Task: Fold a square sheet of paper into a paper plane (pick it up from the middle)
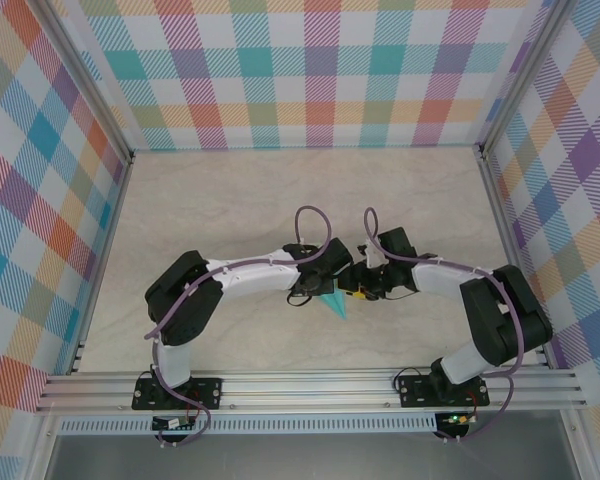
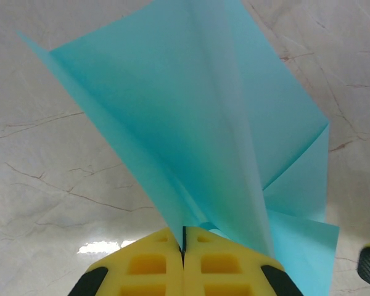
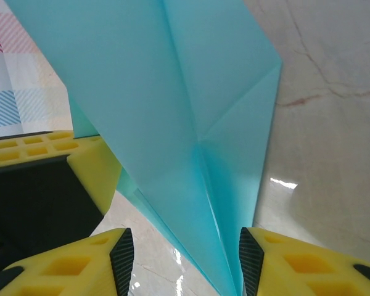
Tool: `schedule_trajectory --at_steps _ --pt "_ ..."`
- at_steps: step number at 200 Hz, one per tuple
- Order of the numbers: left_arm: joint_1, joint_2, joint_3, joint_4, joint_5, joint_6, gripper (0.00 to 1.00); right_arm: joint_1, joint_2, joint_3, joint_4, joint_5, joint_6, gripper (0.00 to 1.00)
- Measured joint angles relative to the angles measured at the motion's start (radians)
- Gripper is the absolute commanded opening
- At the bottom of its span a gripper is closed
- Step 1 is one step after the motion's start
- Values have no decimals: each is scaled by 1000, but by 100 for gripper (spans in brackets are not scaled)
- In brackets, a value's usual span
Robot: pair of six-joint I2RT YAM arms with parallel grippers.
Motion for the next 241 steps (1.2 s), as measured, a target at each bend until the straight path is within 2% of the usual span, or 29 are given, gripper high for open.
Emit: schedule_trajectory --at_steps 43,148,203,241 --pt "0 -34 -23 26 0 0 4 11 60 32 8 -10 -24 52" --pt "9 -72 -106 119 13 -2 8 55 84 59 14 -29 -64 52" --pt "17 -101 -132 153 17 -15 16 69 85 61 11 -11 -85 52" --pt "18 -128 -172 179 16 -28 17 94 85 66 2 23 -96 49"
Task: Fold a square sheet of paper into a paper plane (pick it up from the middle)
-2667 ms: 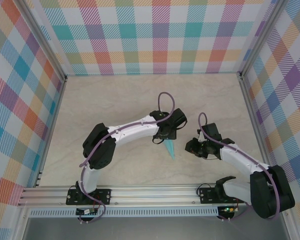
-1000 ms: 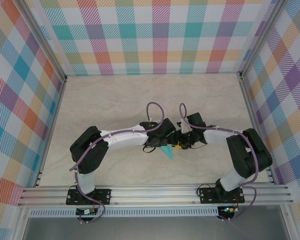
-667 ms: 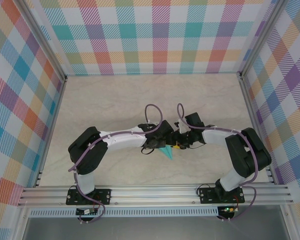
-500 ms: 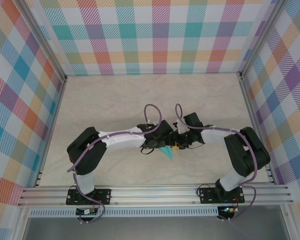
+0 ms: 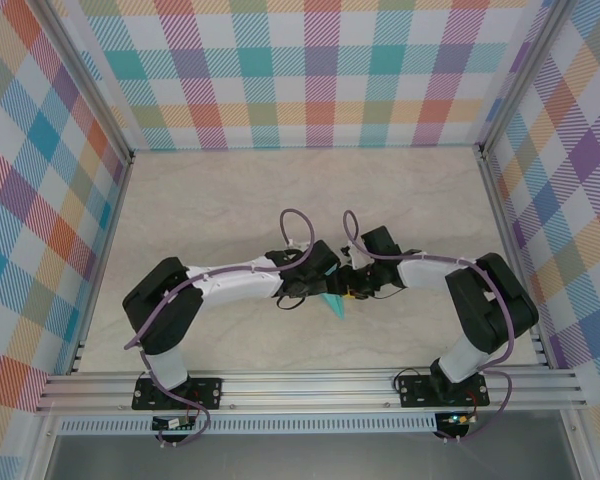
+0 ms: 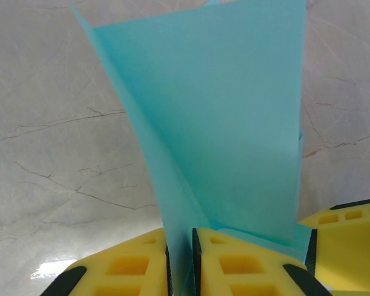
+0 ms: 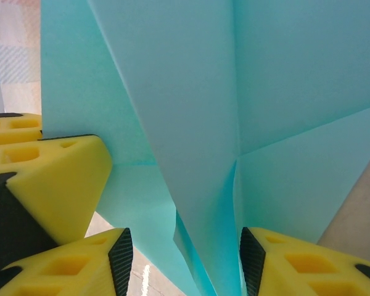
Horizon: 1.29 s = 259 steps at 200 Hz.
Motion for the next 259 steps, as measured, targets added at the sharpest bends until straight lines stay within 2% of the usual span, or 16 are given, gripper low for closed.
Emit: schedule_trajectory --at_steps 79,101,135,156,181,216,259 --pt "0 -34 -23 22 -2 -6 17 53 43 51 -55 119 -32 39" --pt "0 -41 -26 24 -2 -7 16 64 48 61 -66 145 -41 33" --pt "0 -74 -58 33 -2 -15 17 84 50 77 -100 193 -42 11" --pt "0 -128 -93 50 -15 -22 18 93 49 94 -131 235 -41 6" --pt "0 -229 -141 53 -50 -34 21 113 28 133 -200 317 -37 6" --pt "0 -382 -214 45 -132 -71 24 145 16 278 -326 486 -16 8" --pt "15 -476 -281 15 -189 -104 24 168 148 498 -466 636 18 12"
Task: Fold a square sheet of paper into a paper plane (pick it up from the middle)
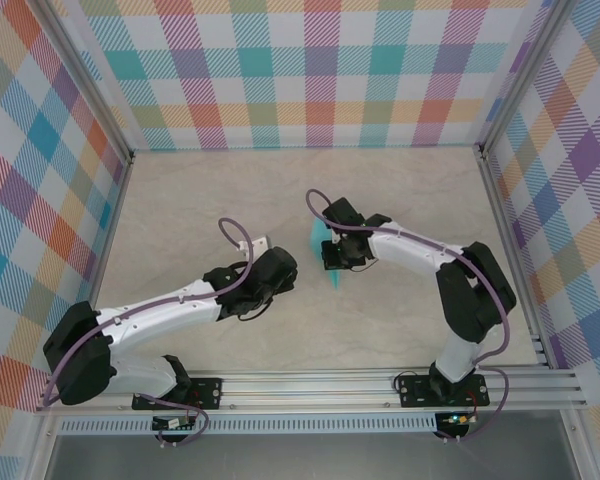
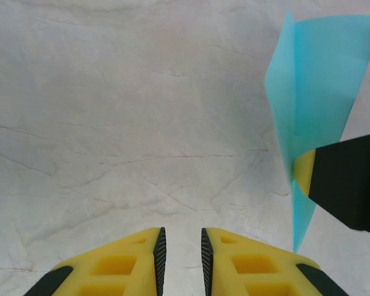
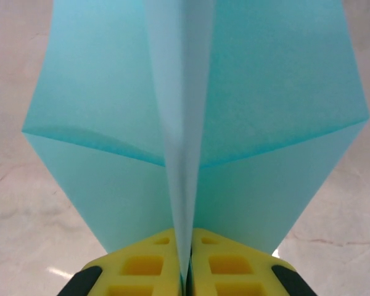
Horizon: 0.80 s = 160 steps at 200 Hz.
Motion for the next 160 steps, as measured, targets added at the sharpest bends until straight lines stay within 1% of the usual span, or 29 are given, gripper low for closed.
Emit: schedule_trajectory --at_steps 26,44,64,74,93,110,123,149,160 --pt "6 -8 -16 -10 -5 -6 24 19 109 93 -69 48 15 12" --pt "7 -10 -21 -20 -5 -9 24 29 158 126 -98 68 27 12" --pt "7 -15 -25 -21 -5 -13 24 39 198 150 -125 79 35 15" --pt "7 -18 -27 -22 -5 -15 24 41 211 157 -131 80 42 17" --pt "11 -20 -29 -23 -5 -16 24 41 232 164 -138 87 52 18" --pt "11 -20 -31 -24 -5 -19 24 41 237 169 -142 88 58 17" --pt "11 -20 -31 -23 -5 -19 24 42 238 172 -144 88 61 14" --pt "11 -20 -31 -23 -4 -19 24 43 240 178 -153 95 70 14" --pt "11 -20 -31 -23 -4 -19 24 44 241 183 -160 100 74 15"
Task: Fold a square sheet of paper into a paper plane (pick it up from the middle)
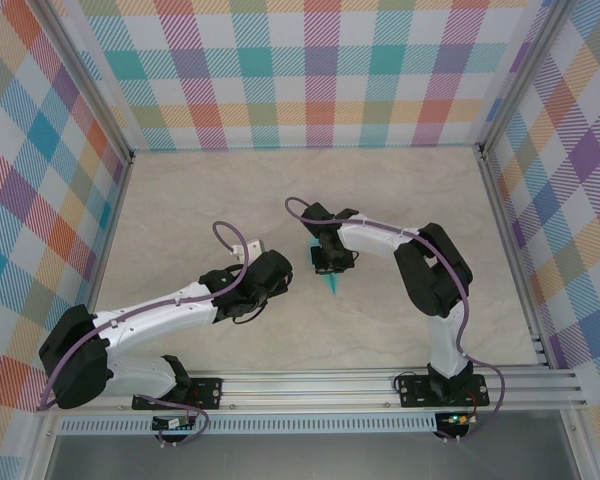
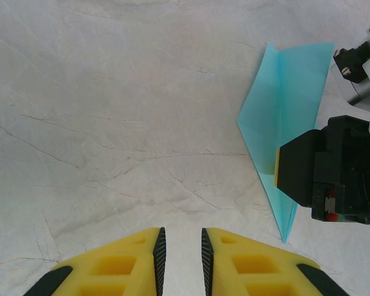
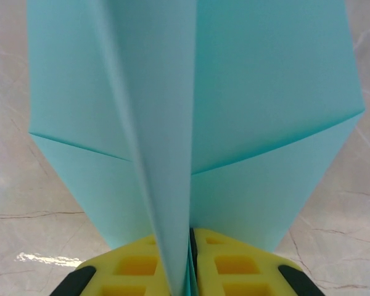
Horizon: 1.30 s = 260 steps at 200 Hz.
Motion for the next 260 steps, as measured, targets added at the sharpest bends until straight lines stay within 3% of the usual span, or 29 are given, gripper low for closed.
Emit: schedule_trajectory --at_steps 103,129,154,194,234,251,260 --pt "0 0 0 -14 0 0 24 2 57 83 -37 20 56 12" --pt "0 0 0 -25 0 0 25 2 55 83 -38 20 60 18" --pt "0 0 0 -27 -7 0 26 2 23 79 -55 24 54 33" --pt "0 -37 -8 -50 -50 5 28 2 -260 -5 -57 82 24 45" --pt "13 -112 -40 -99 -129 28 33 -32 -645 -186 -10 266 -6 60" --pt "42 -148 -55 -125 -173 62 45 -112 -787 -305 40 343 -30 69" --pt "65 -167 -64 -138 -200 74 64 -169 -847 -372 75 384 -57 75"
